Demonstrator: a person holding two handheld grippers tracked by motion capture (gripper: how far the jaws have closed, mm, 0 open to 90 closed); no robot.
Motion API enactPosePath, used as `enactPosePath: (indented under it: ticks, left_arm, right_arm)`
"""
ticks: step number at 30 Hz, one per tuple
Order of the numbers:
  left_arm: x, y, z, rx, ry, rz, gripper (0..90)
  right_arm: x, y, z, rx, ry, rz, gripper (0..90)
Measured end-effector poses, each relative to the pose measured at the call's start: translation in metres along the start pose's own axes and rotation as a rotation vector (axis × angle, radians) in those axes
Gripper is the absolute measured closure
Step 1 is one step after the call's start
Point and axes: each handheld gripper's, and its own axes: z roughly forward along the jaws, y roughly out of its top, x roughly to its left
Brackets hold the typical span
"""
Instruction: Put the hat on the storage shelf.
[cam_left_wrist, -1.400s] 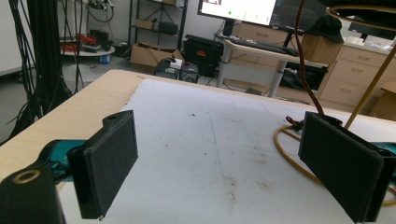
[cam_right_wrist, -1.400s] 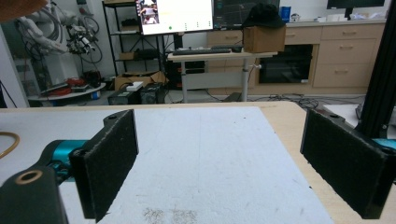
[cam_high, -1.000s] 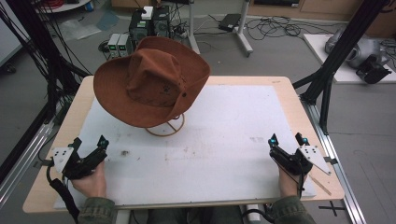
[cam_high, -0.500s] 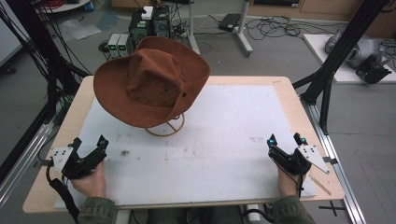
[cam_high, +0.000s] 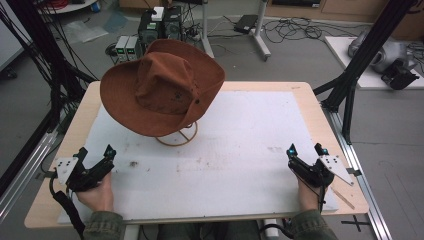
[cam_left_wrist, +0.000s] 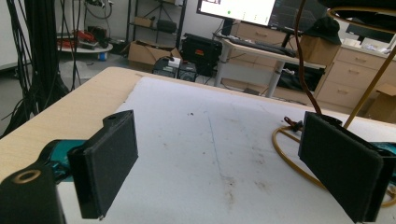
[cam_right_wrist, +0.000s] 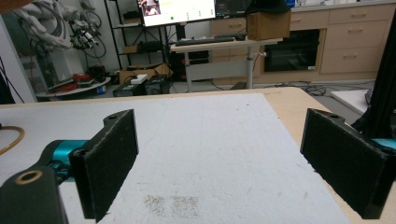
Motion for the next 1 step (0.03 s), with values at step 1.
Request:
enactPosePath:
  ticks: [1]
  left_arm:
    - [0.0001,0.0,0.0,0.001,0.0,-0.001,12.1]
  right_arm:
    - [0.0001,0.0001,0.0,0.002,0.001,-0.004,10.5]
